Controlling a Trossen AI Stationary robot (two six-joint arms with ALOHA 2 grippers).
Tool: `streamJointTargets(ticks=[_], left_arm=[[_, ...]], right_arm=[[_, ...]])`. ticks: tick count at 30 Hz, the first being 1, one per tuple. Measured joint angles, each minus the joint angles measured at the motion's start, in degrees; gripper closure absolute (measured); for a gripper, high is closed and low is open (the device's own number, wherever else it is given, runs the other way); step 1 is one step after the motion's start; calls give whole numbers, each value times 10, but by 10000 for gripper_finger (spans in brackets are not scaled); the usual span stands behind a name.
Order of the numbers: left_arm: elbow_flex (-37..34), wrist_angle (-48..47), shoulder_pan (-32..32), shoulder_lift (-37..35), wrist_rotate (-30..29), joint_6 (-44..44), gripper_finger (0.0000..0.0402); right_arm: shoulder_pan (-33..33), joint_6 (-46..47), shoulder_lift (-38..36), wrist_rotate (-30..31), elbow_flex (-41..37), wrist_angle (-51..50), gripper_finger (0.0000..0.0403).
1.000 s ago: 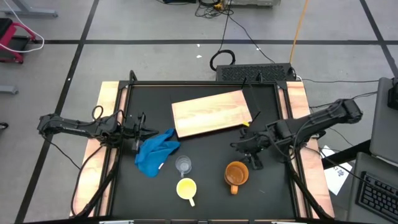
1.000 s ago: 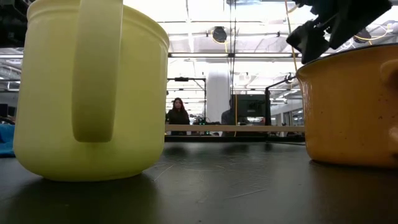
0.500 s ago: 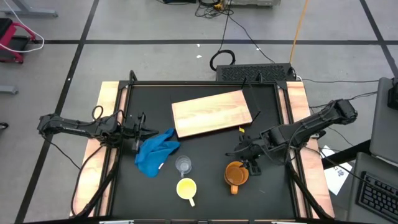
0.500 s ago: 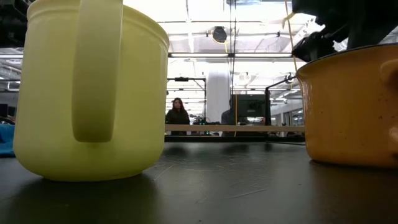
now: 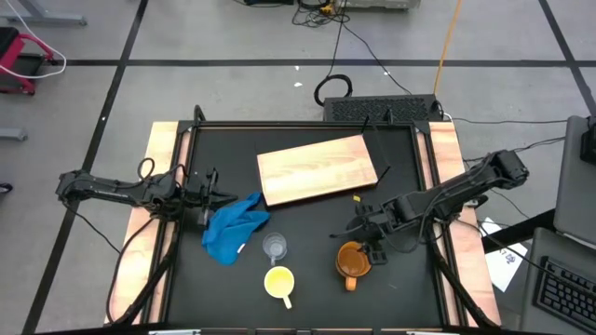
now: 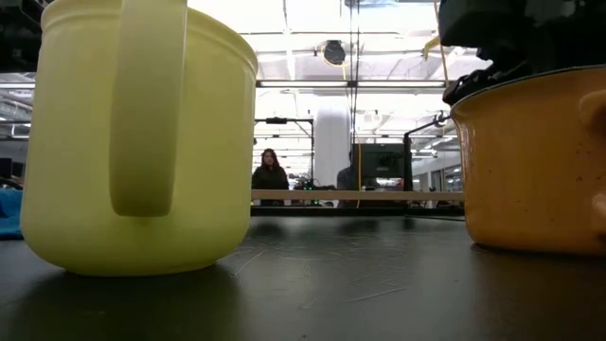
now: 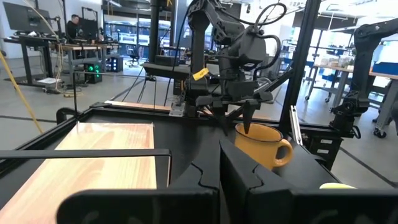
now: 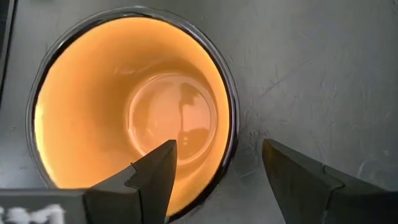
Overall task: Stack small to large cups/mugs on shelf
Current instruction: Put the brown mug on the shelf
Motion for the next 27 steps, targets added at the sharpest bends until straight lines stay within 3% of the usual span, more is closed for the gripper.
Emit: streamJointTargets(ticks=[27], left_arm=[[0,0,0,0,1,-1,398]], right_arm=[[-1,-2,1,0,-39,88,185]])
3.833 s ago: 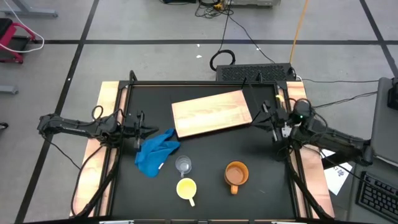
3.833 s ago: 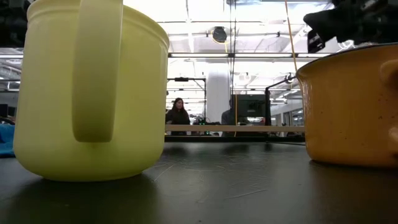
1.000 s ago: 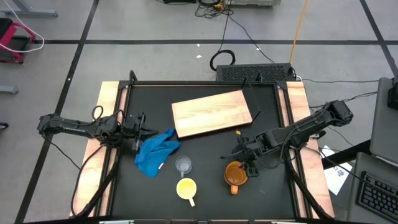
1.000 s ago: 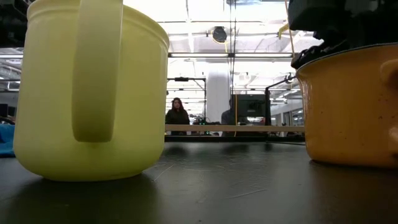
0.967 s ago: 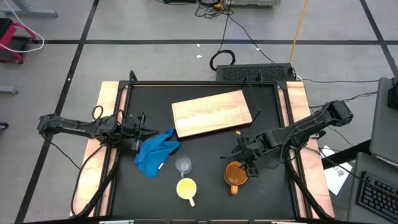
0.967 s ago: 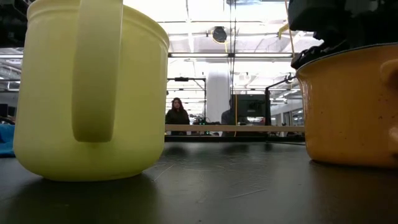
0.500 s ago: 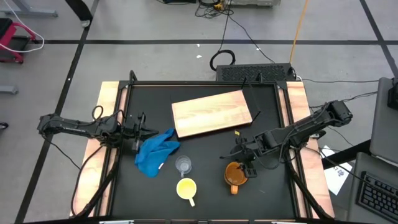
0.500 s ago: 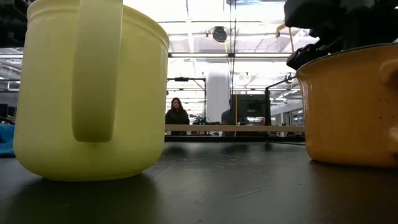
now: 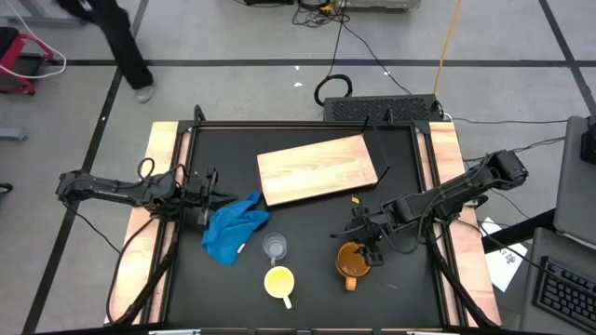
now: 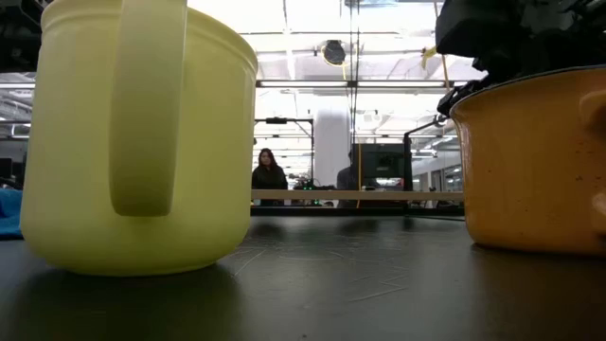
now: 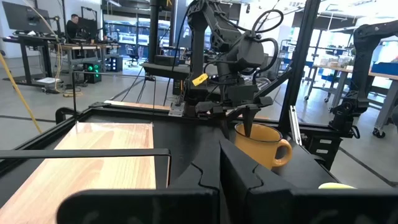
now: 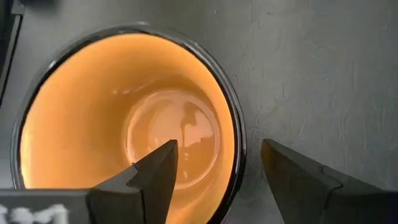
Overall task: Stack small to large cups/mugs on shelf
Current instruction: Put the brown mug on the shelf
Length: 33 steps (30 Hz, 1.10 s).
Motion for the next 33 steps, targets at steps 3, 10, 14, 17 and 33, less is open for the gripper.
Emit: streamJointTargets(ticks=[3,10,14,17,33], left_arm=[[0,0,0,0,0,0,398],[0,0,0,0,0,0,398],[0,0,0,0,0,0,398],[0,0,0,0,0,0,398],[0,-18,0,0,0,0,398]], right_arm=[[0,0,0,0,0,10,210],[0,-3,0,0,0,10,295],[0,-5,0,1,0,9,345],[-1,-8,0,-2,0,13,382],[-35,-5,0,-36,0,11,392]])
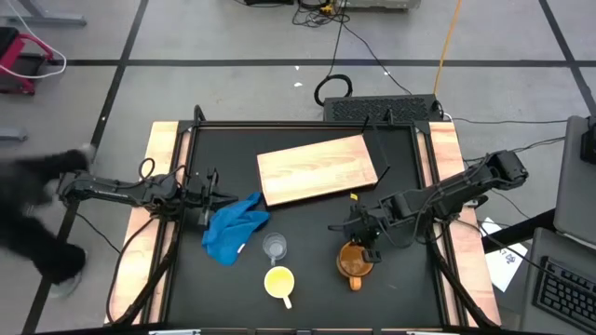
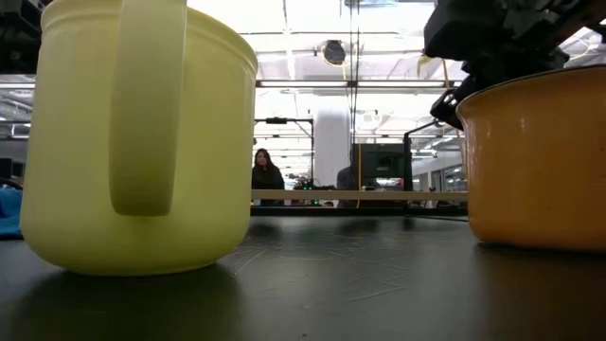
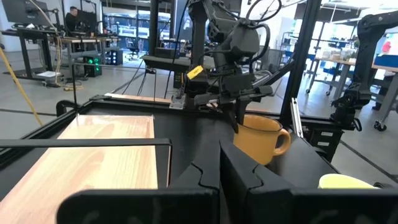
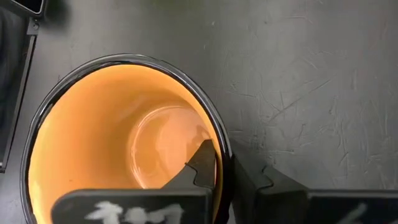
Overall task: Stack small to large cups/mugs on shelf
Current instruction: Put the brown mug on the shelf
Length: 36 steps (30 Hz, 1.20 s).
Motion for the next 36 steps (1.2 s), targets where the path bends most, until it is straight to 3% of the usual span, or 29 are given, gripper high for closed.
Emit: streamJointTargets(ticks=[15,36], left_arm=[[0,-1,0,0,0,0,398],[0,-4,0,0,0,0,398]], right_arm=[[-14,-42,0,-8,63,-31,393],[-23,-31,0,-9,152,-124,393]])
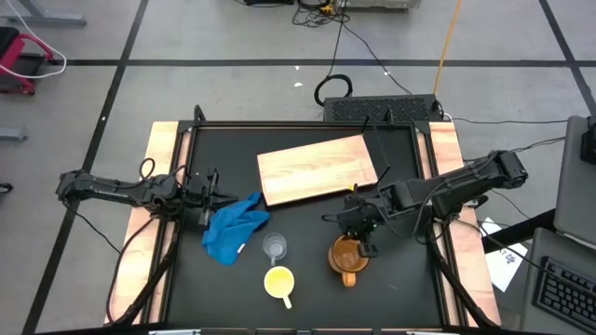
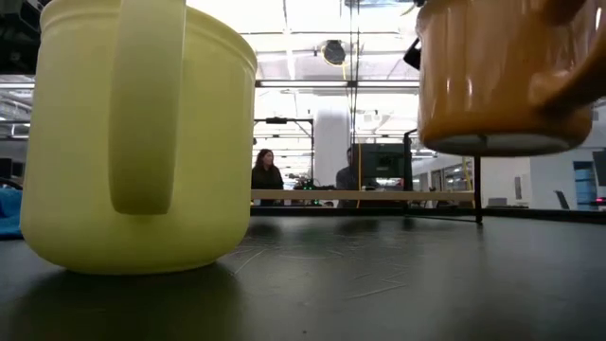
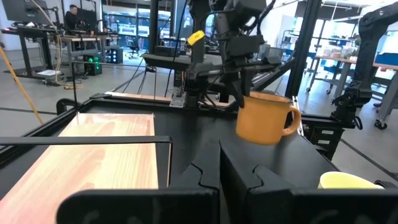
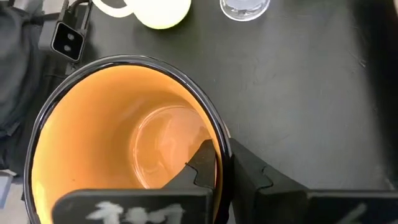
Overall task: Stack small to large cups/mugs on shelf
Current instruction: Put the brown mug on the shelf
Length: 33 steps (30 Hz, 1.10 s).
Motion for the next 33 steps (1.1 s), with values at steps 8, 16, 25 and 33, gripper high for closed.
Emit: streamJointTargets(ticks=[8,16,25,33], left_arm=[[0,0,0,0,0,0,398],[0,1,0,0,0,12,398],[0,2,0,0,0,15,398],[0,2,0,0,0,15,398]], right_arm=[[-40,-19,0,-1,41,-52,393],[-77,-55,0,-17,67,-73,393],[-108,-78,4,-18,97,-74,393],[-118,-123,87,-21,189,-108,393]])
